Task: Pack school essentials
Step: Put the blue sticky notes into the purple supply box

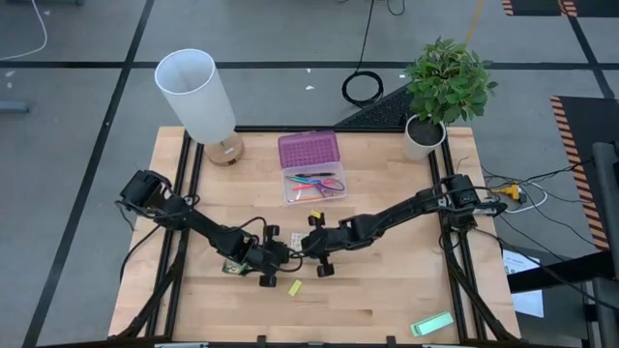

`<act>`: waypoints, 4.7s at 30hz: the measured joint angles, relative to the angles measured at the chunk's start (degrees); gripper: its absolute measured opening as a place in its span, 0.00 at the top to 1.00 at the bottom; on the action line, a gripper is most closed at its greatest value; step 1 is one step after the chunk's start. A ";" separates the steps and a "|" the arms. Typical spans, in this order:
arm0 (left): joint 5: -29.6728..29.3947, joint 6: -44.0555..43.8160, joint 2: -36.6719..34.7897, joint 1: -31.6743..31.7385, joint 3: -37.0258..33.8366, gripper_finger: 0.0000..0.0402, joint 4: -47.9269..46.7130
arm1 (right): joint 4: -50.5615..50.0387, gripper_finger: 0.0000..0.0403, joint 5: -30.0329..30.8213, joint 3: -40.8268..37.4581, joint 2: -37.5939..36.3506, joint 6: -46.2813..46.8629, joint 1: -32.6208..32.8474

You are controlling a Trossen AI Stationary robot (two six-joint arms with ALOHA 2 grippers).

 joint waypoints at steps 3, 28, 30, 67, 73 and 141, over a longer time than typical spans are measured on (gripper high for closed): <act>-0.08 0.02 0.03 0.04 0.00 0.78 0.05 | -1.47 0.98 0.08 0.01 0.04 1.58 -0.30; -1.50 -0.96 0.16 0.02 -0.04 0.78 -0.73 | 13.42 1.00 -3.28 -14.93 -0.03 10.16 -1.94; -1.55 -1.40 0.16 0.02 -0.02 0.78 -1.14 | 14.68 1.00 -4.50 -16.44 -0.03 10.66 -2.25; -13.54 56.93 4.25 -2.15 0.25 0.29 6.12 | 16.21 1.00 -6.03 -18.76 0.19 10.53 -2.32; -13.25 58.83 4.30 -2.01 0.24 0.29 5.82 | 17.02 1.00 -6.18 -18.76 0.21 10.58 -2.32; -14.87 58.33 4.62 -1.16 0.02 0.72 10.47 | 17.05 1.00 -6.25 -18.73 0.21 10.68 -2.34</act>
